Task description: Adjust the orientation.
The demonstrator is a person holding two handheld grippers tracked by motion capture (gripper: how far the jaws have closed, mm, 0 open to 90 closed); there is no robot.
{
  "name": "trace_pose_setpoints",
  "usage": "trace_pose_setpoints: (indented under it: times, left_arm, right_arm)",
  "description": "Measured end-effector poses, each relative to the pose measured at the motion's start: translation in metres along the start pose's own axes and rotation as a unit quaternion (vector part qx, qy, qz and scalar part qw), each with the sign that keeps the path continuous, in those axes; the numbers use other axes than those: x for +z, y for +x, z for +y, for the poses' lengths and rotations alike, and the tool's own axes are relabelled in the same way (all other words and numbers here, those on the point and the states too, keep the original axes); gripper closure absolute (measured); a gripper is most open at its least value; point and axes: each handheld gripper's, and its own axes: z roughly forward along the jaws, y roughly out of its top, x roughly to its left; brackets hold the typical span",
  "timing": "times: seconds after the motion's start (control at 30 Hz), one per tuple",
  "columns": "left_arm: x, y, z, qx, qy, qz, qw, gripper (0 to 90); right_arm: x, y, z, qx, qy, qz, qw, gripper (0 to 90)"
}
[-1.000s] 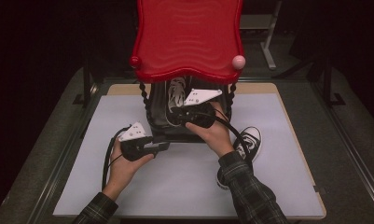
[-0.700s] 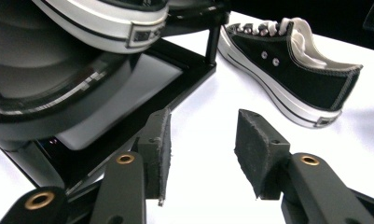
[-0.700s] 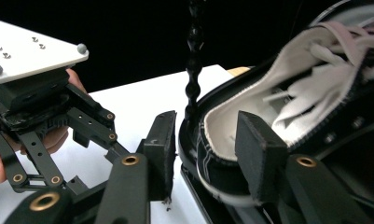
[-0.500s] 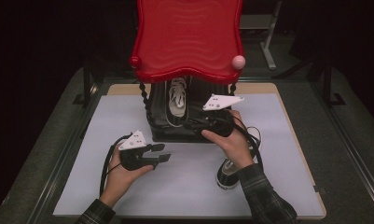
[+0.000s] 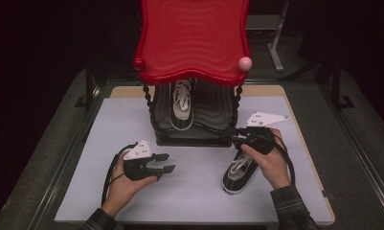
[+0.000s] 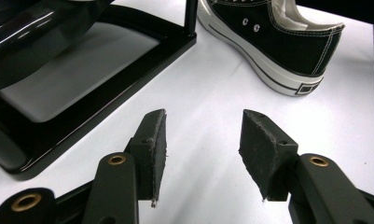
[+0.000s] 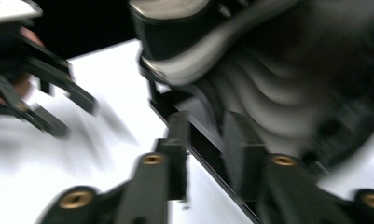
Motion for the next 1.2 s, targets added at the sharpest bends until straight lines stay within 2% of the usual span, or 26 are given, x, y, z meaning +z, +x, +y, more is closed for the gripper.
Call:
trace_pose_setpoints:
  times: [0.1, 0.23, 0.4, 0.57, 0.67, 0.8, 0.87, 0.97, 1.13, 1.2]
  left_arm:
    - [-0.001, 0.000, -0.002, 0.002, 0.007, 0.004, 1.0000, 50.6]
    - [0.001, 0.001, -0.004, 0.004, 0.013, 0.005, 0.9999, 50.3]
    - [0.002, 0.001, -0.005, 0.005, 0.021, 0.005, 0.9998, 50.2]
    - [0.004, 0.001, -0.005, 0.007, 0.023, 0.005, 0.9997, 50.3]
    - [0.005, 0.001, -0.006, 0.010, 0.028, 0.004, 0.9996, 50.5]
    - [0.004, 0.001, -0.006, 0.011, 0.027, 0.005, 0.9996, 50.7]
    - [0.003, 0.001, -0.006, 0.011, 0.025, 0.007, 0.9996, 50.8]
    - [0.003, 0.002, -0.006, 0.011, 0.027, 0.008, 0.9996, 50.9]
    - [0.004, 0.000, -0.005, 0.011, 0.027, 0.007, 0.9995, 51.1]
    - [0.005, 0.000, -0.005, 0.011, 0.027, 0.006, 0.9995, 51.1]
  right_arm:
    - [-0.008, -0.020, -0.014, 0.018, 0.016, -0.020, 0.9995, 89.6]
    - [-0.015, -0.052, -0.032, 0.045, 0.035, -0.060, 0.9966, 90.0]
    - [-0.014, -0.096, -0.053, 0.069, 0.065, -0.115, 0.9889, 90.0]
    - [-0.006, -0.131, -0.067, 0.106, 0.068, -0.130, 0.9835, 90.0]
    - [0.002, -0.146, -0.074, 0.124, 0.088, -0.134, 0.9793, 90.0]
    - [0.011, -0.157, -0.085, 0.142, 0.116, -0.129, 0.9745, 90.0]
    - [0.013, -0.157, -0.090, 0.145, 0.124, -0.119, 0.9745, 90.0]
    - [0.010, -0.154, -0.091, 0.149, 0.122, -0.124, 0.9735, 90.0]
    - [0.008, -0.141, -0.091, 0.131, 0.123, -0.118, 0.9766, 90.0]
    - [0.009, -0.134, -0.092, 0.128, 0.125, -0.104, 0.9783, 90.0]
